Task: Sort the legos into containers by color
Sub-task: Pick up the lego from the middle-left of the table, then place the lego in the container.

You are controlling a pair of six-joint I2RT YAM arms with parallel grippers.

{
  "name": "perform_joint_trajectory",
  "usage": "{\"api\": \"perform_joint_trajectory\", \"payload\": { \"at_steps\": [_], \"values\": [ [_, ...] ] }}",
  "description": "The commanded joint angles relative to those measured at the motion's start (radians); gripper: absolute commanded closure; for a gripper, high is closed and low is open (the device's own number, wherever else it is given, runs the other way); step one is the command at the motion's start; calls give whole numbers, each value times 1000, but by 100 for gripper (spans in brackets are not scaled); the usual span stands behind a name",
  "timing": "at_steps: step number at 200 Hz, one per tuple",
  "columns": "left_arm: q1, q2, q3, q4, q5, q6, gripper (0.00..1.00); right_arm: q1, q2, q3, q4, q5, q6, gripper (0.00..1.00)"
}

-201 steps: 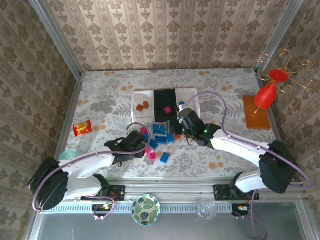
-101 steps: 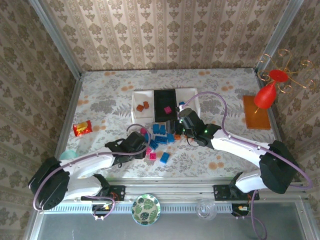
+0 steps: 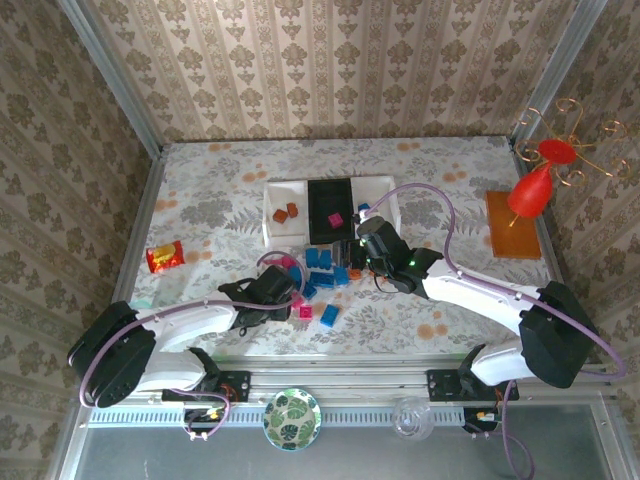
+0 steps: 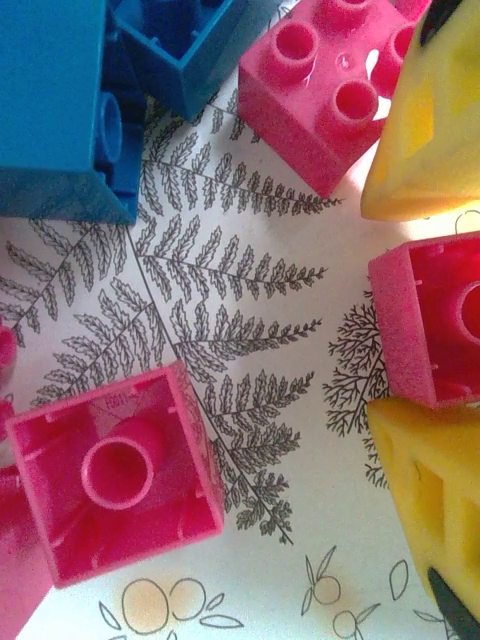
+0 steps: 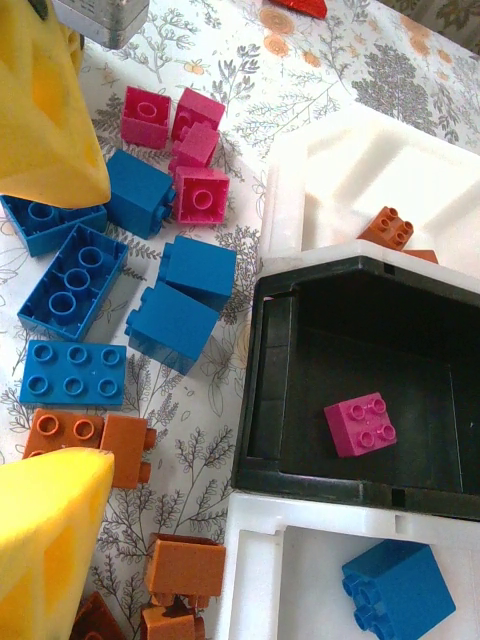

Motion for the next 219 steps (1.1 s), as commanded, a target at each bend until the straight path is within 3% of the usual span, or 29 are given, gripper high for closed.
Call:
{"api": "perform_joint_trajectory", "payload": {
  "at_steps": [1,21,73,146,188,219],
  "values": [
    [-7,6,-10,-7,9,-8,60,0,-19,-11,-3,31,12,34],
    [-10,-32,0,-35,11,-8,69,-4,-25,-15,-6,38,14,34],
    [2,-71,200,-57,57,74,69,-10,-78,-57,-12,84,27,34],
    [128,454,796,-9,163,263,70,-14,-214,-170,-86,135,70,33],
    [168,700,1063,-80,170,280,70,-14,-299,-234,-134,136,95,33],
    [175,804,1192,-118,190,266,63,-15,-334,-273,-144,121,114,33]
  ]
}}
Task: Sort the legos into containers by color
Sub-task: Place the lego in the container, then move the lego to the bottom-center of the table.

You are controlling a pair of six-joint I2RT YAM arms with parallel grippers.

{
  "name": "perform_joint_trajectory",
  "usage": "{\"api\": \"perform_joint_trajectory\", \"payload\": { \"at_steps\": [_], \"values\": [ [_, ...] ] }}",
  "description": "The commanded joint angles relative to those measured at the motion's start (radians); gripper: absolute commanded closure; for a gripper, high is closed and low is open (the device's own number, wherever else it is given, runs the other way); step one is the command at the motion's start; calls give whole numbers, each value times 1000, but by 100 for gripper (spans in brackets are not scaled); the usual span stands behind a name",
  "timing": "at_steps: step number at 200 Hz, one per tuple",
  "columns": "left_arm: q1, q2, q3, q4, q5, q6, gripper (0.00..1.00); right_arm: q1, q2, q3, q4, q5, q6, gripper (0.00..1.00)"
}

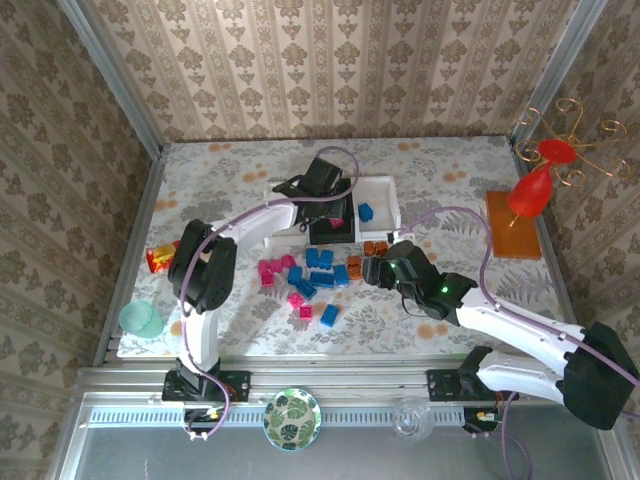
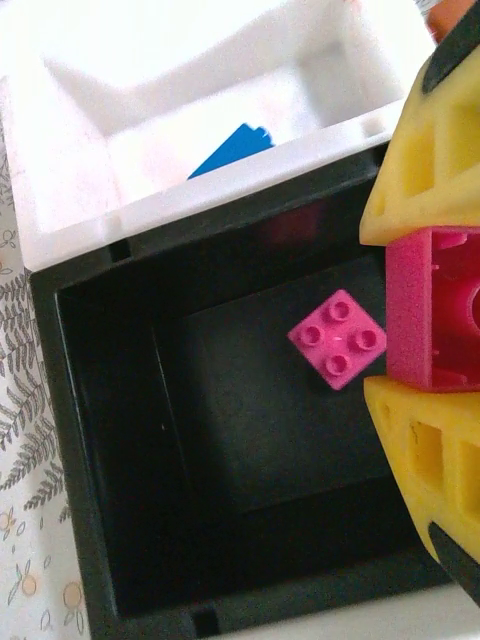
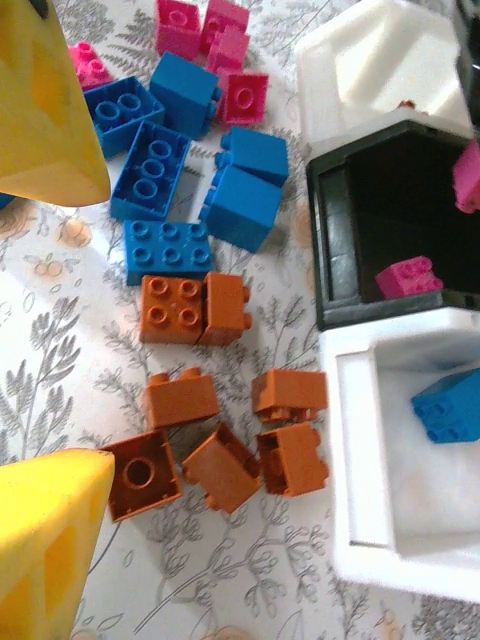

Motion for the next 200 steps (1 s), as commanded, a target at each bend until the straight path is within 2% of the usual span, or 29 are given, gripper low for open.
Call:
{"api": "perform_joint_trajectory", "payload": {
  "at_steps": [1,29,62,100,123,138,172,200],
  "values": [
    [4,43,97,-69,28,21,62,-3,-32,-30,-40,14,36,33],
    [5,43,141,-74,47,9,47,-2,-36,-43,-50,-18,40,32],
    [2,-65,82,-27,73,-12,33,0,-31,-55,-50,-47,40,32],
    [-15,-311,-172,104,106,-47,20,41,38,-61,23,-157,13,32],
    [-37,-491,-374,179,99,-75,12,132,121,-35,55,-181,-53,31],
    [-54,-610,-507,208,77,-93,1,205,196,0,57,-181,-106,30],
    [-91,-876,-775,205,4,-149,0,326,373,104,34,-162,-181,28],
    [-99,-1078,-935,159,-38,-198,0,398,489,185,7,-97,-218,26]
  ]
}}
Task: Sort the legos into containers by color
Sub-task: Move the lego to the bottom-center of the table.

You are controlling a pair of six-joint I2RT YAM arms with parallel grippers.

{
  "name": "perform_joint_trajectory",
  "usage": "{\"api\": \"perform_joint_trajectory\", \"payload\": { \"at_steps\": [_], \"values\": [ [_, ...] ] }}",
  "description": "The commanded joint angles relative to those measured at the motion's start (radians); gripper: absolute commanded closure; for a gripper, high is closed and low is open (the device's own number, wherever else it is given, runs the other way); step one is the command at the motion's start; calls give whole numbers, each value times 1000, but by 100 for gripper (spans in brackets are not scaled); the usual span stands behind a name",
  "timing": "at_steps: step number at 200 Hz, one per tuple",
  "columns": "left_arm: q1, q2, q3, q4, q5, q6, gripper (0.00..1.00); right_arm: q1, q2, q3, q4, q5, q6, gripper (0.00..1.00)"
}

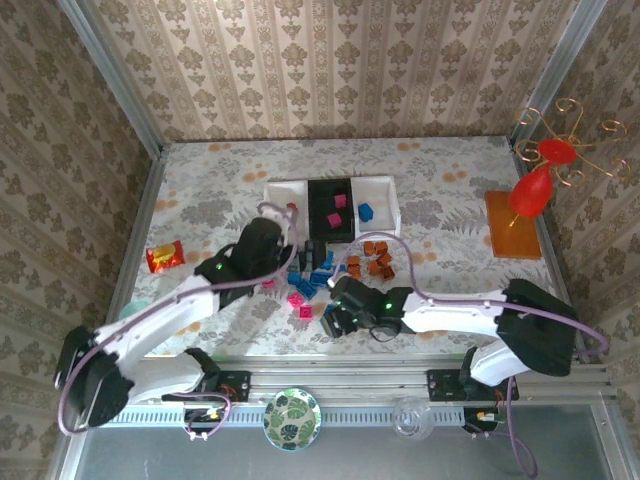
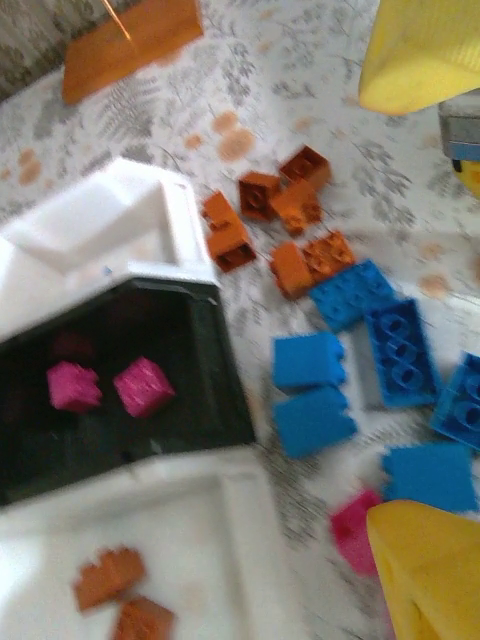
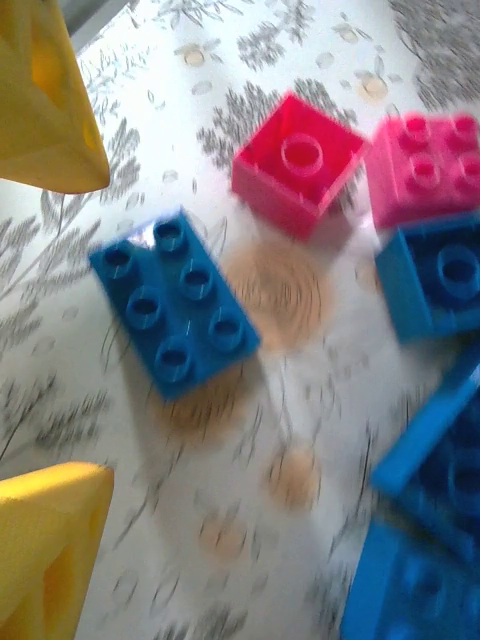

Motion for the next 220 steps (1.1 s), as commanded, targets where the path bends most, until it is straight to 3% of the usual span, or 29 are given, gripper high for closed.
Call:
{"api": "perform_joint_trajectory", "payload": {
  "at_steps": [1,10,24,60,89,159,194,220],
  "values": [
    [-6,-142,-90,-28,-65,-67,0,49,75,66,-21,60,-69,25],
    [-6,-193,-116,-58,-72,-77,0,57,104,85,-31,88,-76,24],
    [-6,-256,-141,-110,-88,-89,0,64,134,112,-60,153,-81,10],
    [-5,-378,-192,-185,-130,-114,0,64,145,135,-95,273,-81,9],
    [-1,-411,-205,-214,-147,-116,0,63,176,160,-112,283,-87,8],
    [6,-411,-213,-239,-153,-125,0,24,244,168,-94,297,48,13],
    [8,-419,-226,-240,-151,-129,0,-22,181,69,-77,305,133,26],
    [10,-417,-237,-230,-144,-132,0,-29,114,25,-18,289,147,25]
  ]
}}
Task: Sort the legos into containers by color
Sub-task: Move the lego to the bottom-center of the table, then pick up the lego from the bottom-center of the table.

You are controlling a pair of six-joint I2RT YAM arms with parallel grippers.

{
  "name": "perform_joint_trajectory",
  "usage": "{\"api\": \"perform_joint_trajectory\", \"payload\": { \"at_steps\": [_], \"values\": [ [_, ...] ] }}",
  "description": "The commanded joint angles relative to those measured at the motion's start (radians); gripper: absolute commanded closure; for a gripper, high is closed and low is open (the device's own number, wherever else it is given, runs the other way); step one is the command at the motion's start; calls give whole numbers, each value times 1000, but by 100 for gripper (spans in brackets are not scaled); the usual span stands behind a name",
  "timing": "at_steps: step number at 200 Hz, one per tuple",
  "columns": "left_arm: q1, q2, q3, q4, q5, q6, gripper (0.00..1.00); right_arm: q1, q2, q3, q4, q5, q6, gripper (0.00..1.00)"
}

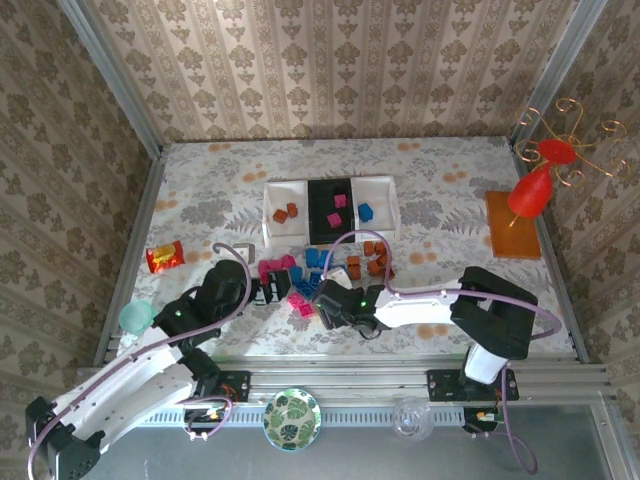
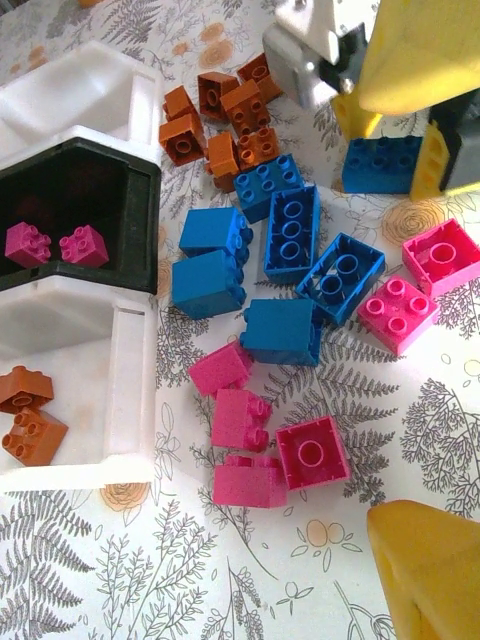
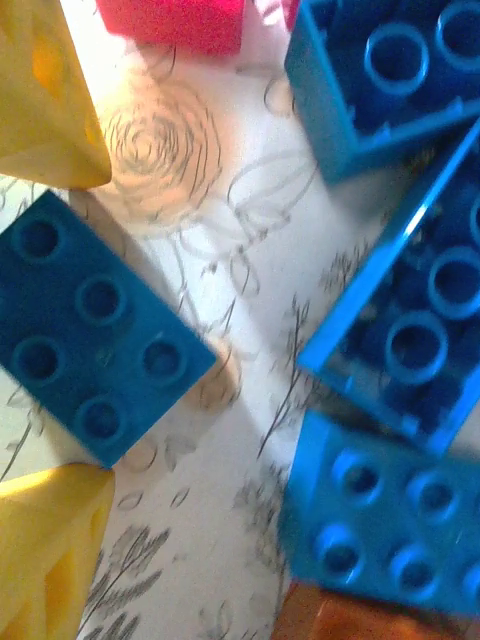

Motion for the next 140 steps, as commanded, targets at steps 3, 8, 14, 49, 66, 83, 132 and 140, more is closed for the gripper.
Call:
{"api": "perform_joint_trajectory", "payload": {
  "at_steps": [3,8,14,49,66,83,132,140],
  "values": [
    [8,-8,-17,-5,-10,-24,0,-13,-59,-43,16,31,49,25],
    [9,-7,-17,-6,-11,-24,0,-12,-64,-40,23,24,49,24],
    [10,-5,-17,-4,-10,-25,0,-12,-66,-34,26,20,53,24],
    [16,-1,-18,3,-7,-27,0,-22,-32,2,2,54,159,25],
    [17,1,-21,7,-1,-29,0,-32,-6,6,-8,56,182,27],
    [17,2,-22,5,2,-30,0,-43,12,0,-14,52,194,32],
    [19,8,-31,16,6,-31,0,-65,-90,-118,102,3,136,60],
    [20,11,-31,17,7,-30,0,-73,-125,-139,117,-12,109,63]
  ]
}}
